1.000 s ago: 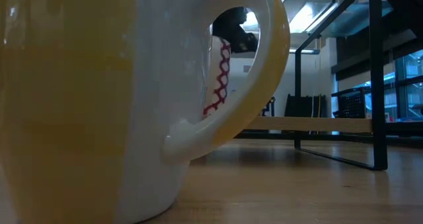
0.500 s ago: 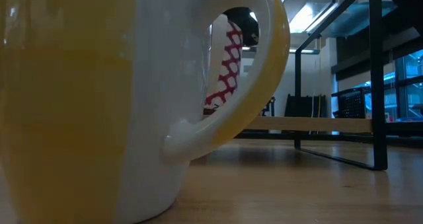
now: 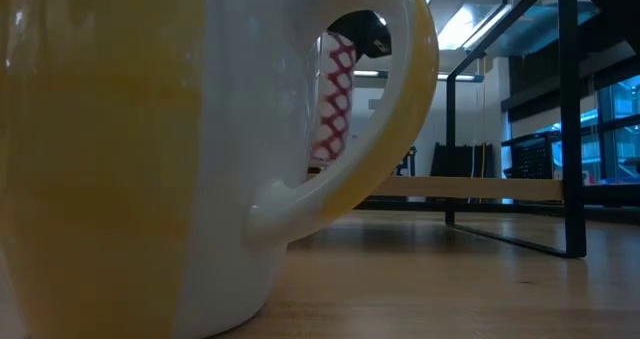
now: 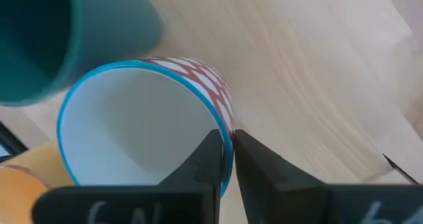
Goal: Stack small to large cups/mugs on shelf
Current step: Put the red mug on the shelf
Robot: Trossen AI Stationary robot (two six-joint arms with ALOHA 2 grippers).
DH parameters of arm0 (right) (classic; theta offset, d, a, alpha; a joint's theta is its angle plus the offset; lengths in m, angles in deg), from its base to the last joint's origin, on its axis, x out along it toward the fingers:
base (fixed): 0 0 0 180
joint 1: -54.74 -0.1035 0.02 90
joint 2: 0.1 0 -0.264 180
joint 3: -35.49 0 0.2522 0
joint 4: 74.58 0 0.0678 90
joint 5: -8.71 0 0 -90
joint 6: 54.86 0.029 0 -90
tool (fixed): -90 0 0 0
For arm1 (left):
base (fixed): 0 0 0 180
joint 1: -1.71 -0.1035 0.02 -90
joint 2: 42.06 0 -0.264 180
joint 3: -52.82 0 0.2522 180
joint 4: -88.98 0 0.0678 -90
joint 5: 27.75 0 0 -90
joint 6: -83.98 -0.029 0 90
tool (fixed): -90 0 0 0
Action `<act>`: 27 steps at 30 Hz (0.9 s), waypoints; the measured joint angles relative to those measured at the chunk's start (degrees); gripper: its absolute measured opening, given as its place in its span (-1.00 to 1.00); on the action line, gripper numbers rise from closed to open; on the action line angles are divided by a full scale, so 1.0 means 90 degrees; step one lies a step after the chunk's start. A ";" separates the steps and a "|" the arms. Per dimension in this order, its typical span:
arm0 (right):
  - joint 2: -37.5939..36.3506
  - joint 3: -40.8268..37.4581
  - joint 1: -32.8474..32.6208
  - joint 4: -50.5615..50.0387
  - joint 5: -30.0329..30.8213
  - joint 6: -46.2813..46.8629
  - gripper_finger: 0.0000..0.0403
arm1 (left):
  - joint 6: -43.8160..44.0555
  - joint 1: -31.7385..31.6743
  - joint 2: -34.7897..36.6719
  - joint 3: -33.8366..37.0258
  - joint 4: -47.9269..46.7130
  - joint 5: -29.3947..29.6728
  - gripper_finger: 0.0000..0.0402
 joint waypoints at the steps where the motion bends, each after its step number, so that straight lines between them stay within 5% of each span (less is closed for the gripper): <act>1: 0.0000 0.0000 0.0000 -0.0093 0.0001 0.0001 -0.79 | -0.0001 0.0000 0.0000 0.0000 0.0000 0.0000 -0.74; 27: -0.0007 0.0000 -0.0137 -0.0305 -0.0004 0.0923 -0.79 | -0.0168 0.0001 -0.0002 0.0000 0.0000 0.0012 -0.74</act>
